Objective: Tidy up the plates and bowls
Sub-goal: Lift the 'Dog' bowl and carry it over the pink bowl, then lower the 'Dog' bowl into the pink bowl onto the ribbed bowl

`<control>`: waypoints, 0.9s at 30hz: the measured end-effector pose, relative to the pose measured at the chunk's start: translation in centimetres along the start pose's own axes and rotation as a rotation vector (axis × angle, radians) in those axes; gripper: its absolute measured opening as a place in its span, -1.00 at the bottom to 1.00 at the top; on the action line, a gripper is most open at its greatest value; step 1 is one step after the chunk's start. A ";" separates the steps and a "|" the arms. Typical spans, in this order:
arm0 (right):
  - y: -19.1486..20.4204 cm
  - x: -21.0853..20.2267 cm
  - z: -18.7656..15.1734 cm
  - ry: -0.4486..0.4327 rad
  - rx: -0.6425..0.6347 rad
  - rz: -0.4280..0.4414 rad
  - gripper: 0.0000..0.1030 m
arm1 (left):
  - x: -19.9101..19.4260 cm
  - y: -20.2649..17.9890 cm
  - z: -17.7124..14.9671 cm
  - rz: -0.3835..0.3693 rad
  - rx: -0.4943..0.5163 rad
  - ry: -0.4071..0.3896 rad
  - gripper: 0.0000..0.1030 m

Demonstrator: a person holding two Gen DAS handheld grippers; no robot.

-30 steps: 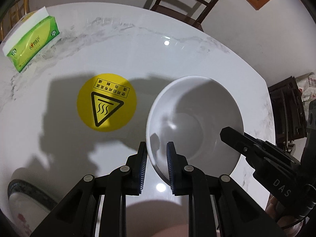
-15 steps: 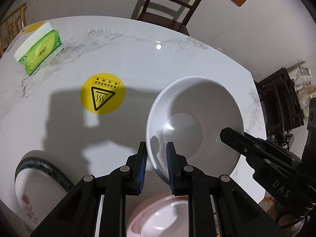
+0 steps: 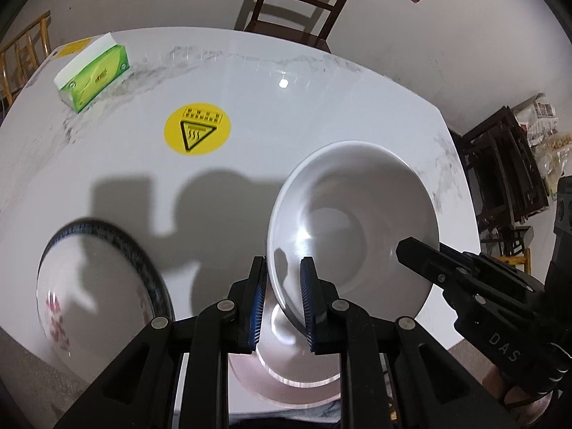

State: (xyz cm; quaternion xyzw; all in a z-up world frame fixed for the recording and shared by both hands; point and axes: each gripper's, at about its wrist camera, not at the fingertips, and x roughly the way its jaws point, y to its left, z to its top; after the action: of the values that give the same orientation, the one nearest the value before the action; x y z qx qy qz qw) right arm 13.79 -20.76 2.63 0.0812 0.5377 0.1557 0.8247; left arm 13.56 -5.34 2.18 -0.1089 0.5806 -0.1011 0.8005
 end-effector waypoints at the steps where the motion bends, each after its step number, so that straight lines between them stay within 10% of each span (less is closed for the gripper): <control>1: 0.0 -0.1 -0.5 0.001 0.000 0.002 -0.69 | -0.1 -0.1 -0.5 0.001 0.000 0.001 -0.69; 27: -0.3 1.7 -6.5 0.077 0.041 0.010 -0.69 | 1.1 0.5 -6.0 0.008 -0.012 0.072 -0.67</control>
State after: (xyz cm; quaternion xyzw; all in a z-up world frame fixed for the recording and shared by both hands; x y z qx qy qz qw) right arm 8.52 -20.65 -1.60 0.0947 0.5718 0.1519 0.8006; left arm 8.21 -5.53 -0.78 -0.1074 0.6100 -0.0982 0.7790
